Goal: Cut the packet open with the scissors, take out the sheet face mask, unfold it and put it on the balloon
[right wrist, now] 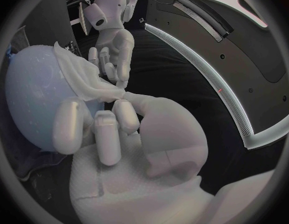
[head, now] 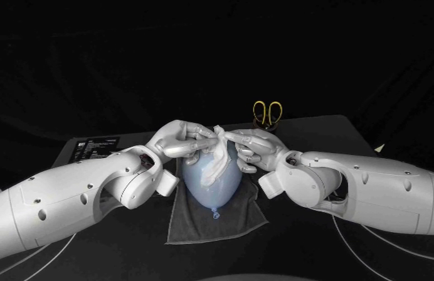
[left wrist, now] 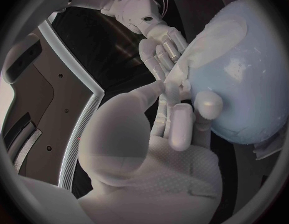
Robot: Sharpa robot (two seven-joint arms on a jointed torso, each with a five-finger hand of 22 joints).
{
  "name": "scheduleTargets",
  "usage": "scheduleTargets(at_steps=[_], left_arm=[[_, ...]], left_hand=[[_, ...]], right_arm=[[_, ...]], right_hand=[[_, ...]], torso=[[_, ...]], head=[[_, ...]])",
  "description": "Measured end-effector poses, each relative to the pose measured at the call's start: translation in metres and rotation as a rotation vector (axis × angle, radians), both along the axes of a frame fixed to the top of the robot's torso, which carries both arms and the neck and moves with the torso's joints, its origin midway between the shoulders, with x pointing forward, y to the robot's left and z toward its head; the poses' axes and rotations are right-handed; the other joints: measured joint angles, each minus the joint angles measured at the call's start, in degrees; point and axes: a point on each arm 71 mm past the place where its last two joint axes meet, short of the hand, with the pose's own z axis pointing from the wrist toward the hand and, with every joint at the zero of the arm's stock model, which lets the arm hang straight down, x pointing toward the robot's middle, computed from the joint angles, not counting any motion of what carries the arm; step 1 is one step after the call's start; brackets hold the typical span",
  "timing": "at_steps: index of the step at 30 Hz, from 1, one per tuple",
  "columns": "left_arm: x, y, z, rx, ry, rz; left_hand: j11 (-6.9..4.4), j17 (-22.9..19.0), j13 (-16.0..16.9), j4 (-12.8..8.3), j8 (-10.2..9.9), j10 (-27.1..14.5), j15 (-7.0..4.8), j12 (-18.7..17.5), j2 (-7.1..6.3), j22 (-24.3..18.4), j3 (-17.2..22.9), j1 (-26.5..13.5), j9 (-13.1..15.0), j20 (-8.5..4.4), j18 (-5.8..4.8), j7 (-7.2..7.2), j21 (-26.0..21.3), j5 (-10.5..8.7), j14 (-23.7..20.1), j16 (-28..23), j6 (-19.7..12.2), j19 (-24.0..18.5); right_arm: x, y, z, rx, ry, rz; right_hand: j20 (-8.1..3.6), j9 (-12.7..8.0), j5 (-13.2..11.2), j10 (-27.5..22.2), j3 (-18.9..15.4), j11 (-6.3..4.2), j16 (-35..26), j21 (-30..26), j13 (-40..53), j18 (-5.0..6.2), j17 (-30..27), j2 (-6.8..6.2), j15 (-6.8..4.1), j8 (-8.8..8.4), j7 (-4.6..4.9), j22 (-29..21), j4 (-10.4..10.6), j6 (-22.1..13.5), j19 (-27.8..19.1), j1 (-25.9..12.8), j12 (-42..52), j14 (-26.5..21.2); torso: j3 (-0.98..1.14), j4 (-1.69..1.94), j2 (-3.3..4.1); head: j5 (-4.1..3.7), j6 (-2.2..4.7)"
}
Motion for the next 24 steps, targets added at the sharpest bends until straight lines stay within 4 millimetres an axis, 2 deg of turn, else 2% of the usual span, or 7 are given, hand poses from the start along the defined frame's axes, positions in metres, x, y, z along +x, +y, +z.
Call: scheduleTargets(at_steps=[2,7,10,11,12,20,24], left_arm=[[0.0003,-0.0008,0.0002,0.004,-0.007,0.005],[0.0011,-0.0013,0.0005,0.012,-0.020,0.018],[0.0013,-0.0014,0.0005,0.017,-0.026,0.025],[0.0014,-0.0014,0.0004,0.018,-0.027,0.027],[0.0015,-0.0013,0.0005,0.019,-0.028,0.029],[0.0027,0.0000,0.0007,0.028,-0.035,0.050],[0.0033,0.0005,0.0007,0.032,-0.035,0.061]], left_hand=[[0.21,0.21,0.26,0.12,-0.20,-0.21,0.07,0.45,-0.23,0.30,-0.12,-0.23,-0.01,0.03,0.00,0.02,0.18,0.00,0.07,0.09,-0.39,0.20],[0.21,1.25,1.07,1.07,-0.54,-0.21,0.26,1.68,-1.28,1.35,-1.57,-1.28,-0.01,0.22,0.01,-0.09,0.88,0.00,0.70,0.59,-0.71,0.81],[0.21,1.86,1.68,1.61,-0.54,-0.20,0.27,2.81,-1.77,2.03,-2.58,-1.77,-0.01,0.32,0.01,0.01,1.33,0.00,0.93,0.98,-0.81,1.15],[0.22,2.00,1.79,1.74,-0.54,-0.20,0.22,2.93,-1.77,2.18,-2.71,-1.77,-0.01,0.35,0.01,0.01,1.44,0.00,1.05,0.98,-0.81,1.32],[0.21,2.21,2.26,1.88,-0.51,-0.20,0.20,3.73,-1.76,2.73,-3.33,-1.77,-0.01,0.32,-0.88,0.01,1.85,0.00,1.21,1.32,-0.81,1.53],[-0.43,2.46,10.03,2.92,1.93,2.51,0.01,10.21,-2.02,4.55,-5.32,-1.52,-0.61,0.01,-0.88,-0.75,2.81,0.00,1.42,2.08,-0.05,2.66],[-0.63,2.47,11.82,2.83,2.71,3.32,-0.20,11.56,-1.80,5.10,-5.55,-0.89,-0.10,-0.29,-0.87,-1.08,3.12,0.00,1.64,2.09,0.26,2.97]], right_arm=[[0.0003,-0.0006,-0.0002,0.003,0.003,0.004],[0.0006,-0.0017,-0.0003,0.006,0.006,0.010],[0.0007,-0.0022,-0.0004,0.006,0.009,0.013],[0.0006,-0.0023,-0.0004,0.006,0.009,0.013],[0.0006,-0.0024,-0.0005,0.006,0.010,0.014],[-0.0006,-0.0015,-0.0008,0.003,0.013,0.024],[-0.0019,0.0008,-0.0003,0.005,0.011,0.035]], right_hand=[[0.27,-0.37,0.08,-0.22,-1.37,0.22,-0.05,-0.38,-0.03,0.00,0.00,-1.51,0.07,-0.54,0.01,-0.01,1.32,-0.03,-0.27,-1.71,0.00,0.02],[0.62,-1.37,0.08,-0.51,-5.54,0.51,-0.10,-0.66,-0.09,0.00,0.00,-3.79,0.41,-1.69,0.08,-0.04,4.45,-0.03,-0.62,-6.41,0.00,0.00],[0.62,-1.61,0.08,-0.51,-7.51,0.51,-0.12,-0.87,-0.22,0.00,-0.01,-4.28,0.41,-1.99,0.13,-0.04,5.70,-0.06,-0.62,-7.74,0.30,0.00],[0.62,-1.64,0.08,-0.51,-7.66,0.51,-0.13,-0.87,-0.22,0.00,-0.02,-4.36,0.41,-1.99,0.13,-0.04,5.84,-0.06,-0.62,-7.82,0.30,0.00],[0.62,-1.75,0.08,-0.51,-8.23,0.51,-0.22,-0.87,-0.22,0.00,-0.03,-4.21,0.41,-2.08,0.04,-0.03,6.29,0.04,-0.62,-8.18,0.30,0.00],[0.62,-1.72,0.07,-0.51,-8.82,0.51,-0.32,-0.87,-0.25,0.00,-0.05,-4.15,0.41,-2.05,0.27,-0.01,6.32,0.96,-0.62,-8.21,0.62,0.00],[0.62,-1.86,0.07,-0.51,-8.59,0.51,-0.34,-0.52,-0.09,-0.01,-0.04,-2.84,0.41,-2.02,0.12,0.00,5.66,1.37,-0.62,-6.91,0.97,0.00]], torso=[[0.01,0.00,0.00],[0.01,0.01,0.01],[-0.01,0.02,0.02],[-0.01,0.02,0.02],[-0.02,0.03,0.03],[-0.04,0.06,0.04],[-0.04,0.08,0.07]], head=[[0.00,0.08],[-0.13,0.25],[-0.18,0.26],[-0.18,0.26],[-0.20,0.26],[-0.30,0.14],[-0.32,0.06]])
